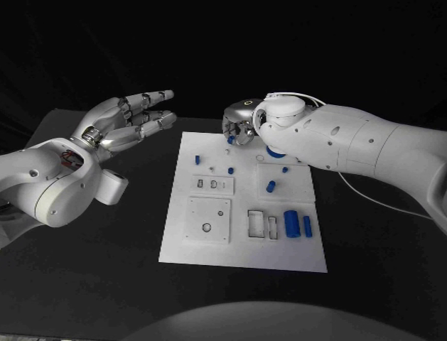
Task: Assemble the parts on the task board
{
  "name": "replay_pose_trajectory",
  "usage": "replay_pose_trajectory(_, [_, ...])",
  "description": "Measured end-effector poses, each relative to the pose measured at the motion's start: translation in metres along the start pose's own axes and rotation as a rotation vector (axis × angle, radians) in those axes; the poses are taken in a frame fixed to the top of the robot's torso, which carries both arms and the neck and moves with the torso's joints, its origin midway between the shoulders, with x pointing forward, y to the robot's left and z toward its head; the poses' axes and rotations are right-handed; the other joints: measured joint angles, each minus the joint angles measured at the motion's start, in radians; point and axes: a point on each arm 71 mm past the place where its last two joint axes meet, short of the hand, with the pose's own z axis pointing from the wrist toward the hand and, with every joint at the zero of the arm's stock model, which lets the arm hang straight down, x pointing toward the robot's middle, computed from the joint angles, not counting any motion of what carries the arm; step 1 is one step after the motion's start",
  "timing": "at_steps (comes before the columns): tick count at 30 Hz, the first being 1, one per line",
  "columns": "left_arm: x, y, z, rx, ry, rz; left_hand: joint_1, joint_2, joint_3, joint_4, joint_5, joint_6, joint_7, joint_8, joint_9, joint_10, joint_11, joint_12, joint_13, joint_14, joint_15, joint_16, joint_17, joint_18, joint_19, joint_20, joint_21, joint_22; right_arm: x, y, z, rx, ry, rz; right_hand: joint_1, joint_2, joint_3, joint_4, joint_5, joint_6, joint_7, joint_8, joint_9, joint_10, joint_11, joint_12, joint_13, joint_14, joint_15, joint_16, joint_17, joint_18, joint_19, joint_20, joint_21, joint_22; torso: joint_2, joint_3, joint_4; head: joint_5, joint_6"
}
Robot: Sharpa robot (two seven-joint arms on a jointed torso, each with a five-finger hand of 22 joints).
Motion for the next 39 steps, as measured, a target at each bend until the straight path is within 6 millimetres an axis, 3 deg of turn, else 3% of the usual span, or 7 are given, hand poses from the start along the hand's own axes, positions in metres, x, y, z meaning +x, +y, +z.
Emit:
replay_pose_trajectory(7, [0.000,0.000,0.000,-0.001,0.002,0.000,0.000,0.000,0.000,0.000,0.000,0.000,0.000,0.000,0.000,0.000,0.000,0.000,0.000,0.000,0.000,0.000,0.000,0.000,0.000,0.000,0.000,0.000,0.004,-0.002,-0.001,0.006,0.021,0.001,-0.023,-0.023,0.004,0.013,-0.136,-0.153,-0.052,-0.087,-0.070,-0.099,0.026,-0.105,-0.036,-0.024,0.024,-0.025,-0.027,0.000,-0.019,0.008,-0.022,0.000,0.000,-0.0005,-0.0002,0.000,-0.002])
replay_pose_trajectory(11, [0.000,0.000,0.000,-0.001,0.002,0.000,0.000,0.000,0.000,0.000,0.000,0.000,0.000,0.000,0.000,0.000,0.000,0.000,0.000,0.000,0.000,0.000,0.000,0.000,0.000,0.000,0.000,0.000,0.005,-0.003,-0.001,0.007,0.029,0.001,-0.026,-0.026,-0.045,0.023,-0.248,-0.288,-0.103,-0.091,-0.160,-0.182,0.036,-0.193,-0.060,-0.067,0.031,-0.059,-0.071,0.000,-0.053,0.017,-0.058,0.000,0.000,-0.0005,0.0000,0.000,-0.003])
replay_pose_trajectory(17, [-0.001,0.001,0.001,-0.002,0.002,0.000,0.000,0.000,0.000,0.000,0.000,0.000,0.000,0.000,0.000,0.000,0.000,0.000,0.000,0.000,0.000,0.000,0.000,0.000,0.000,0.000,0.000,0.000,0.006,-0.008,-0.004,0.014,0.027,0.003,-0.025,-0.014,-0.098,0.028,-0.295,-0.313,-0.125,-0.091,-0.220,-0.200,0.043,-0.234,-0.059,-0.093,0.036,-0.079,-0.101,0.000,-0.069,0.024,-0.085,0.000,0.000,-0.0005,0.0000,0.000,-0.003])
replay_pose_trajectory(24, [-0.001,0.001,0.001,-0.003,0.003,0.001,0.000,0.000,0.000,0.000,0.000,0.000,0.000,0.000,0.000,0.000,0.000,0.000,0.000,0.004,0.004,0.000,0.000,0.000,0.000,0.000,0.000,0.000,0.007,-0.022,-0.015,0.011,-0.028,0.030,-0.014,-0.001,-0.131,0.042,-0.318,-0.309,-0.120,-0.091,-0.255,-0.182,0.047,-0.236,-0.040,-0.109,0.041,-0.091,-0.116,0.000,-0.084,0.026,-0.105,0.000,0.000,-0.0005,-0.0005,0.000,0.003])
replay_pose_trajectory(29, [-0.002,0.002,0.001,-0.004,0.002,0.001,0.004,0.004,0.000,0.000,0.000,0.000,0.000,0.000,0.000,0.000,0.000,0.000,0.000,0.004,0.004,0.000,0.000,0.000,0.000,0.000,0.000,0.000,-0.001,-0.033,-0.035,-0.024,-0.122,0.057,0.017,0.029,-0.136,0.040,-0.252,-0.283,-0.104,-0.091,-0.289,-0.118,0.045,-0.195,-0.012,-0.156,0.042,-0.114,-0.128,0.016,-0.144,0.032,-0.171,0.000,0.000,-0.0002,-0.0014,0.002,0.006])
replay_pose_trajectory(35, [-0.003,0.002,0.001,-0.005,0.002,0.002,0.004,0.004,0.000,0.000,0.000,0.000,0.000,0.000,0.000,0.004,0.004,0.000,0.000,0.004,0.004,0.000,0.000,0.000,0.000,0.000,0.000,0.000,-0.008,-0.052,-0.066,-0.037,-0.218,0.082,0.061,0.034,-0.101,0.018,-0.200,-0.178,-0.022,-0.067,-0.313,0.050,0.016,0.001,0.100,-0.244,0.043,-0.142,-0.134,0.073,-0.386,0.042,-0.416,-0.091,-0.002,-0.0012,-0.0034,-0.002,0.008])
replay_pose_trajectory(39, [-0.003,0.003,0.001,-0.007,0.002,0.002,0.008,-0.001,0.000,0.000,0.004,0.000,0.000,0.000,0.000,0.004,0.004,0.000,0.001,0.004,0.004,0.000,0.000,0.000,0.000,0.000,0.000,0.000,-0.005,-0.061,-0.082,-0.031,-0.241,0.090,0.051,0.030,-0.114,0.035,-0.260,-0.130,-0.014,-0.075,-0.341,0.062,0.008,0.284,0.331,-0.303,0.040,-0.107,-0.080,0.086,-0.540,0.059,-0.585,-0.173,-0.003,-0.0010,-0.0044,0.000,0.010])
